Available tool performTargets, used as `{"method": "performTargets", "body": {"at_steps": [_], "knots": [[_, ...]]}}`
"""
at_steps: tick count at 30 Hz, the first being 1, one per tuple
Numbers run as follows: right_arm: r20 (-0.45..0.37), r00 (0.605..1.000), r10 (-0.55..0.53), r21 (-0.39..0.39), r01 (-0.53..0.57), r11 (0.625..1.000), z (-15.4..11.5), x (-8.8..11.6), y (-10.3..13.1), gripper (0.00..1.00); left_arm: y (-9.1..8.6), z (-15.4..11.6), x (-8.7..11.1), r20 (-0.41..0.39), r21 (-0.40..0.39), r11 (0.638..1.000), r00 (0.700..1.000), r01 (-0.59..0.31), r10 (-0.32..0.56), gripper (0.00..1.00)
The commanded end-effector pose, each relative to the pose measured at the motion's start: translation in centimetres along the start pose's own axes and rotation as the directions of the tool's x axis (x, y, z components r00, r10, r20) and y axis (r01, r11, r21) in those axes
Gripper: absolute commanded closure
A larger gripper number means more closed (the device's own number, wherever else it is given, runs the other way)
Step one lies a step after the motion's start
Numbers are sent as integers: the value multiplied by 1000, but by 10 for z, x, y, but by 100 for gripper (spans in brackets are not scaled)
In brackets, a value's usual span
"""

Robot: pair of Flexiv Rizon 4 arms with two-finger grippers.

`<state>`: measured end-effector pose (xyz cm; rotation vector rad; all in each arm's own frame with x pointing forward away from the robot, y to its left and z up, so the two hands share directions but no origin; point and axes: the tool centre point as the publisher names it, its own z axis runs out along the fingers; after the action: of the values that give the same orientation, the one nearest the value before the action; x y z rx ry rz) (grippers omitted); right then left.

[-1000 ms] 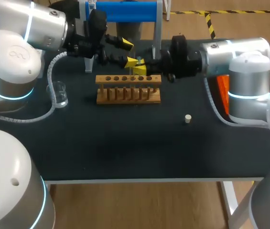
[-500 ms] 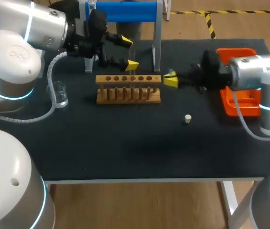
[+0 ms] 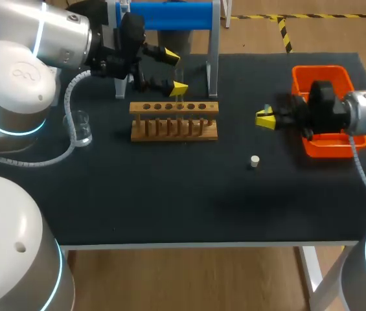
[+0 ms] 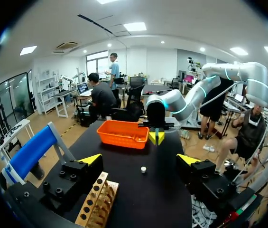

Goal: Invert the test tube, pick up the pipette, mount the tip to pipette, aspirate from beaker and dispense into the tube, eject the tip, return the pipette, and cap with the stopper.

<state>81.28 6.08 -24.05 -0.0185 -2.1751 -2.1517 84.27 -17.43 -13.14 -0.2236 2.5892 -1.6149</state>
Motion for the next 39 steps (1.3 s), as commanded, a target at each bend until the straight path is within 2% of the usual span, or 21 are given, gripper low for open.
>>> {"method": "performTargets", "body": {"at_steps": [1,12,22,39], "knots": [[-8,999,-39,-19,39,999,-16,8,-5,100,1,0,-1,-3,2,1000,1000,-1,1,0],[-51,995,-86,-14,86,996,-28,11,-11,100,1,0,-1,-3,2,1000,1000,-1,1,0],[-68,997,-38,8,38,999,-29,10,-17,100,1,0,-1,-3,2,1000,1000,-1,1,0],[-68,997,-38,8,38,999,-29,10,-17,100,1,0,-1,-3,2,1000,1000,-1,1,0]]}}
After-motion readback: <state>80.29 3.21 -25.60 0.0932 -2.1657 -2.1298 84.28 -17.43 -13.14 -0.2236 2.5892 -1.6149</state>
